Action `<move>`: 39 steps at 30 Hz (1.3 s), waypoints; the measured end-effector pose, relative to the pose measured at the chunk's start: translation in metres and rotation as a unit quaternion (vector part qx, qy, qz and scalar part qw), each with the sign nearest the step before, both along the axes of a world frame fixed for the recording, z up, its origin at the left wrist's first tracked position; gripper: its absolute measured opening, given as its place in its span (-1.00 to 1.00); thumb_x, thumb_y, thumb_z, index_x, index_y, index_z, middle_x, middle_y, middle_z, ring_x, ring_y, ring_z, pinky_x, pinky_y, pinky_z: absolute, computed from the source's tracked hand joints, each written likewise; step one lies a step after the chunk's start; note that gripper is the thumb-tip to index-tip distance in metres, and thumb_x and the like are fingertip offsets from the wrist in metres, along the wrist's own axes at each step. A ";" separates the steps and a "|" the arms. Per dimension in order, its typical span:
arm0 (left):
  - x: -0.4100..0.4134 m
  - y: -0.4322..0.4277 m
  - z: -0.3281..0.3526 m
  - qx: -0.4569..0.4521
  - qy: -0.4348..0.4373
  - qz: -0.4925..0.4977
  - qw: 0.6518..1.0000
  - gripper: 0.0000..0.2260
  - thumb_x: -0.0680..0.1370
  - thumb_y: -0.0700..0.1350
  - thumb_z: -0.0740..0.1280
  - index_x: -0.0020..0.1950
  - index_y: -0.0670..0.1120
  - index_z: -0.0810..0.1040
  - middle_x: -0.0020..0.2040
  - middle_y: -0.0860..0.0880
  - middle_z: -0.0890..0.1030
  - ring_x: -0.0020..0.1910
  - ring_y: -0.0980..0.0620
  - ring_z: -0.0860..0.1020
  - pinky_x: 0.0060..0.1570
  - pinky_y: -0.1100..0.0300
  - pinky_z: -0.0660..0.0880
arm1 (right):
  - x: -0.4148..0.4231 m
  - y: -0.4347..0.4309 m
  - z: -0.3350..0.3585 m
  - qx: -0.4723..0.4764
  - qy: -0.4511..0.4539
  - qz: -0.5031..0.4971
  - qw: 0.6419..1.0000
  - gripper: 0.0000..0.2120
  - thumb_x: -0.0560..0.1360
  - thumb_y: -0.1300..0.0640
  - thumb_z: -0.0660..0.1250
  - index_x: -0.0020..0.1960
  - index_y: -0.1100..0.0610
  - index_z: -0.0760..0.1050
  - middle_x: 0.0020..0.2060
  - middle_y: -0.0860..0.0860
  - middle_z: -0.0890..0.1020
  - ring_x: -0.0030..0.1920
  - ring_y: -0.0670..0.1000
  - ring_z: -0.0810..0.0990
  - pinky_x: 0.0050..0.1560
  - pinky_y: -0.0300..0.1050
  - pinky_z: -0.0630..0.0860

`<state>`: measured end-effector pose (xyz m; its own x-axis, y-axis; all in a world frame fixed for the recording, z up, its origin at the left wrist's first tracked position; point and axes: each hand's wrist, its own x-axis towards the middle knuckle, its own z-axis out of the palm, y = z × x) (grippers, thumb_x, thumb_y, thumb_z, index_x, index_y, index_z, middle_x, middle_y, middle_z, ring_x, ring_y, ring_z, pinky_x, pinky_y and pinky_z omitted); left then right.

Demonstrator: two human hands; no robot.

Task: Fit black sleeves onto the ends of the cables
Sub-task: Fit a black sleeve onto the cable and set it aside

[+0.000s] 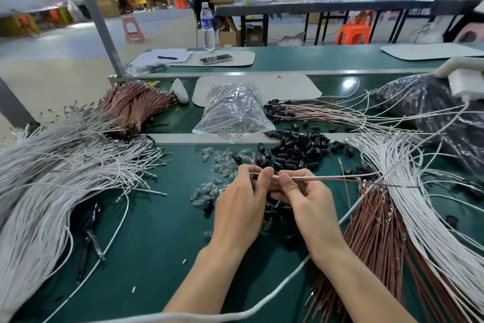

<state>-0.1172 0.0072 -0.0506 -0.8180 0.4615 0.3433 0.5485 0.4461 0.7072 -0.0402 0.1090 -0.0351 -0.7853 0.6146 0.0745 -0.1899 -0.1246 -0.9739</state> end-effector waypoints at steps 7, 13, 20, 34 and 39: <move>0.004 0.005 0.001 -0.067 0.035 0.029 0.997 -0.57 0.55 0.37 -0.25 -0.21 0.09 0.15 -0.40 0.09 0.41 -0.46 0.20 0.30 -0.31 0.05 0.18 | -0.001 0.000 -0.002 -0.017 0.005 0.014 1.000 -0.89 0.65 0.25 0.27 0.00 0.25 0.54 -0.13 0.03 0.76 -0.02 -0.03 0.75 -0.03 -0.32 0.60; 0.004 0.006 0.001 -0.102 0.050 0.022 0.993 -0.55 0.53 0.36 -0.31 -0.21 0.09 0.15 -0.42 0.10 0.38 -0.47 0.19 0.28 -0.33 0.06 0.18 | 0.001 0.003 -0.003 -0.027 -0.006 0.025 0.999 -0.89 0.65 0.23 0.26 0.00 0.25 0.53 -0.11 0.06 0.76 0.01 0.02 0.74 0.02 -0.27 0.62; 0.006 0.003 0.003 -0.027 0.021 0.016 0.999 -0.56 0.57 0.38 -0.20 -0.18 0.08 0.20 -0.37 0.06 0.49 -0.34 -0.01 0.52 -0.27 0.02 0.34 | 0.000 0.002 -0.001 -0.053 0.019 0.051 0.997 -0.75 0.56 0.07 0.35 0.12 0.23 0.58 -0.02 0.10 0.76 0.05 0.03 0.73 0.01 -0.24 0.62; 0.009 0.002 0.004 -0.020 0.022 -0.015 0.999 -0.48 0.52 0.42 -0.25 -0.02 0.07 0.26 -0.29 0.12 0.55 -0.22 -0.04 0.61 -0.25 0.10 0.25 | 0.001 0.001 0.004 -0.095 0.027 0.115 0.988 -0.72 0.63 0.09 0.26 -0.02 0.10 0.75 0.01 0.12 0.75 0.02 0.02 0.71 -0.01 -0.22 0.61; 0.010 0.001 0.005 -0.020 -0.009 -0.049 0.999 -0.57 0.58 0.38 -0.22 0.00 0.12 0.25 -0.25 0.12 0.58 -0.15 -0.04 0.63 -0.15 0.02 0.44 | 0.000 -0.001 0.003 -0.081 0.029 0.092 0.992 -0.71 0.61 0.04 0.26 -0.02 0.09 0.74 -0.01 0.08 0.75 -0.02 -0.03 0.72 -0.07 -0.26 0.60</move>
<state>-0.1070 0.0083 -0.0454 -0.7742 0.5524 0.3090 0.5784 0.4193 0.6997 -0.0400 0.1075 -0.0319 -0.8822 0.4696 0.0348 -0.2047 -0.3158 -0.9265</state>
